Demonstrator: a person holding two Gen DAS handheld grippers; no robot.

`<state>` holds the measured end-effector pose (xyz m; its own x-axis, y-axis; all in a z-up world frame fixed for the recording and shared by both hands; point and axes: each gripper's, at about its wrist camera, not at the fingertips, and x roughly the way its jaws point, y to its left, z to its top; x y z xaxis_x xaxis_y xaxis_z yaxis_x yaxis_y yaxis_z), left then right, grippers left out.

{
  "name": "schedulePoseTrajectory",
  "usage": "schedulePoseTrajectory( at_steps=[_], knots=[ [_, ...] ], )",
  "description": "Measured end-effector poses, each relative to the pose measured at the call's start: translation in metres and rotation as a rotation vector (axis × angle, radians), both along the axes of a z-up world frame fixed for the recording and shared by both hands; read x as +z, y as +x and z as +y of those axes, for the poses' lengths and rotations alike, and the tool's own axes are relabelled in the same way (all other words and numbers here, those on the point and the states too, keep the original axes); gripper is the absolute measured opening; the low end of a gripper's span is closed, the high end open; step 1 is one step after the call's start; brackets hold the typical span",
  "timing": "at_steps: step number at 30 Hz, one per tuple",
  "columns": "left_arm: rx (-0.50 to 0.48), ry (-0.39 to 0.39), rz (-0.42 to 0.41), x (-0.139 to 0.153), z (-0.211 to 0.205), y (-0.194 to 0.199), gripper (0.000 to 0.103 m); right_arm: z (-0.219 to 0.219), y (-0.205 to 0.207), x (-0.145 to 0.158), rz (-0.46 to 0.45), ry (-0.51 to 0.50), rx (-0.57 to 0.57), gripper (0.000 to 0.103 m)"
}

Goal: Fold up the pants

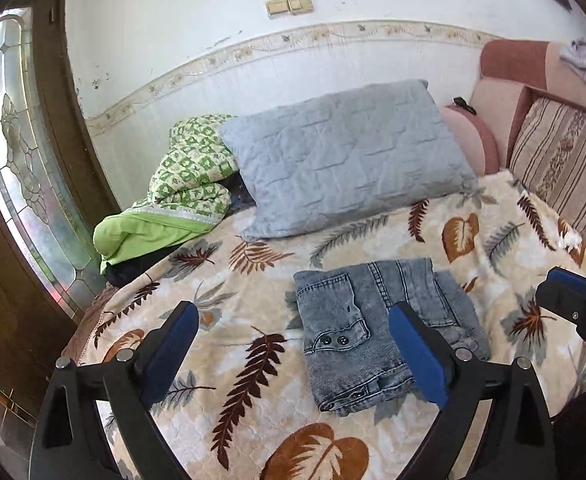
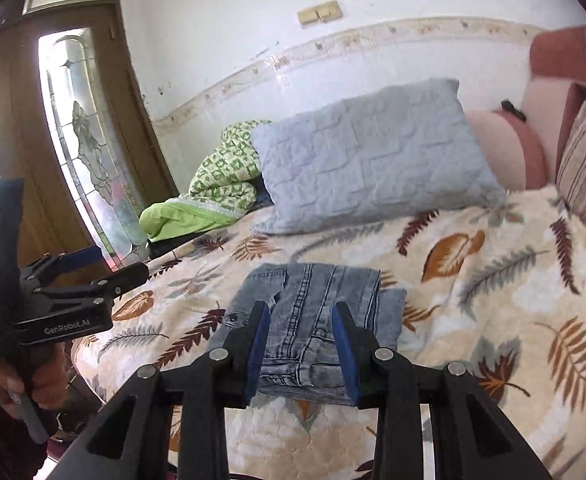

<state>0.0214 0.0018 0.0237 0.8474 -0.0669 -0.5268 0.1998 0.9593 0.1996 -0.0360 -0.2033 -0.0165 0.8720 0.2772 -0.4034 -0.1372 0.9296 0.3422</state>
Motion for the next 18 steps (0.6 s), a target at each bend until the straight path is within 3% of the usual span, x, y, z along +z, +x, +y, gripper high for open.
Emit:
schedulePoseTrajectory(
  at_steps=[6,9,18],
  knots=[
    [0.026,-0.025,-0.029,0.018,0.01,-0.015,0.1,0.012,-0.019,0.032,-0.065,-0.033,-0.018,0.039],
    [0.037,-0.041,-0.038,0.023,0.015,-0.02,0.1,0.017,-0.024,0.041,-0.087,-0.046,-0.039,0.057],
    [0.065,-0.049,-0.024,0.025,0.028,-0.025,0.102,0.035,-0.024,0.043,-0.084,-0.091,-0.032,0.057]
  ],
)
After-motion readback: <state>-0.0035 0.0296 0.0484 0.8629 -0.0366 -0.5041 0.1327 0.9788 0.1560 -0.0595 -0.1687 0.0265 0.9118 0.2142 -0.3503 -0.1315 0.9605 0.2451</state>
